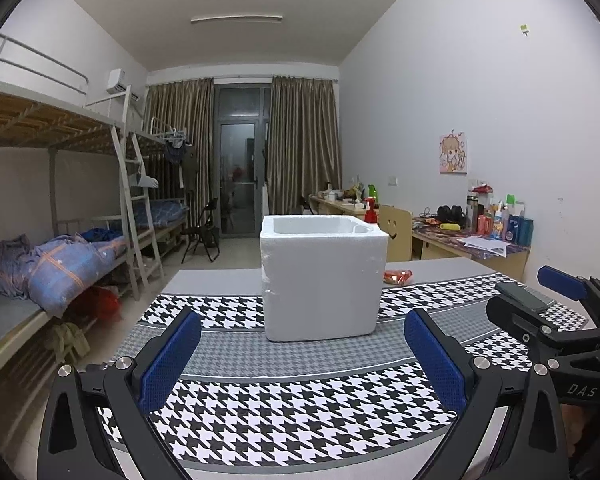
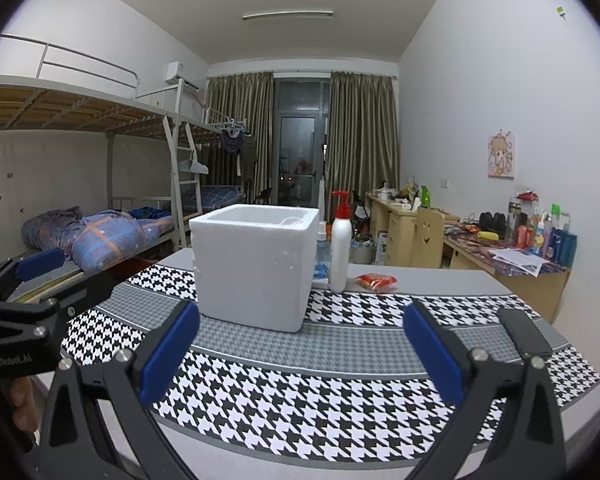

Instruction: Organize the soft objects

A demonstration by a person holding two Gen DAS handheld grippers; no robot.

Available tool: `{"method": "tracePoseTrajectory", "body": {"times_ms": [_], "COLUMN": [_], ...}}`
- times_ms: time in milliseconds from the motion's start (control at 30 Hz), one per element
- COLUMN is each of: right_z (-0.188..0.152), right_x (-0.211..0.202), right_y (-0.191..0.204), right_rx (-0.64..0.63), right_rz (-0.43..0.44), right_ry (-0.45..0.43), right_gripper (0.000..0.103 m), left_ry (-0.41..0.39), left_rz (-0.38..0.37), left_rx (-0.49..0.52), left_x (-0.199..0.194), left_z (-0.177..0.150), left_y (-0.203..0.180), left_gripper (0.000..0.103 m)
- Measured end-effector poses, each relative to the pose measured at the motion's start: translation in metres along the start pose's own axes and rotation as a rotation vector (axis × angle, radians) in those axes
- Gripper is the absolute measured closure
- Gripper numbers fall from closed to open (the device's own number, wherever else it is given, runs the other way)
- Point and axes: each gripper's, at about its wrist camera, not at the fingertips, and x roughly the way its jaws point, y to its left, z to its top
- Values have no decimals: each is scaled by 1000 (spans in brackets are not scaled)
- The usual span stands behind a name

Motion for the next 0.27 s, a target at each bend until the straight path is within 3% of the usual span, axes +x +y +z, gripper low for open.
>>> {"method": "tracePoseTrajectory", "body": {"times_ms": [267], "right_z": [0], "right_x": [2], "right_y": [0], "right_rx": [1], "right_rz": [1], "right_ry": [7], "right_gripper": [0], "left_ry": [5], "left_rz": [6], "left_rx": [-4], "left_x": [-1], "left_z": [-1], "left_y": [0], "left_gripper": [1]}}
